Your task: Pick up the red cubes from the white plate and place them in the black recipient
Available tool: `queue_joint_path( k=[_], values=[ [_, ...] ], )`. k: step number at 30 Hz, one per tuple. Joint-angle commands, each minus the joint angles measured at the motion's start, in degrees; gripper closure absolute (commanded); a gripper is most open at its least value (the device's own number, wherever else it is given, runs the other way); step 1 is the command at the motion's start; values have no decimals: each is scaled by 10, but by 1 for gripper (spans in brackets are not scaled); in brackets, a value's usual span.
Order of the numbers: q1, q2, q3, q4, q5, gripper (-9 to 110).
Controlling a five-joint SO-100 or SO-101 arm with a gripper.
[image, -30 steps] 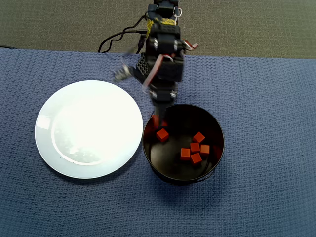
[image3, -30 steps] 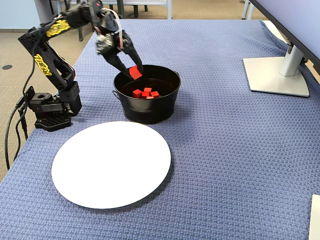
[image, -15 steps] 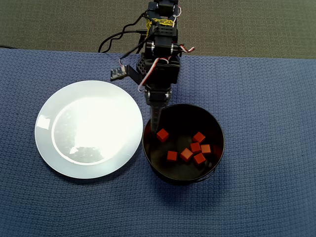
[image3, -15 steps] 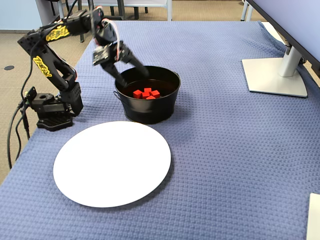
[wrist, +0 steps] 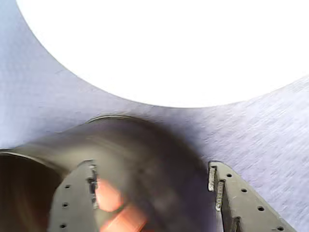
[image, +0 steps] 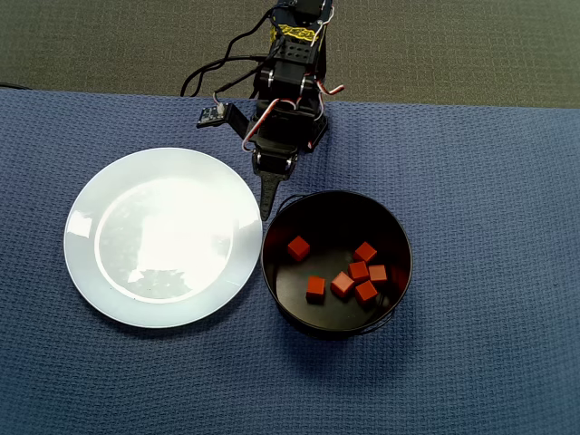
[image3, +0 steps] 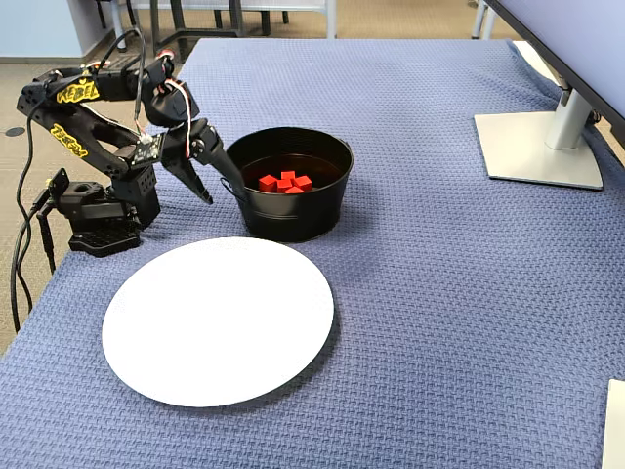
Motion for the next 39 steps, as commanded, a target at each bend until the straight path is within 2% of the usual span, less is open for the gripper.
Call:
queue_joint_path(
  k=[1, 14, 26, 39],
  values=[
    [-16, 49, 49, -25, -15, 83],
    [-43, 95, 131, -19, -45, 87],
    [-43, 139, 162, -11, -58, 98],
    [-45, 147, 222, -54, -72, 99]
  ],
)
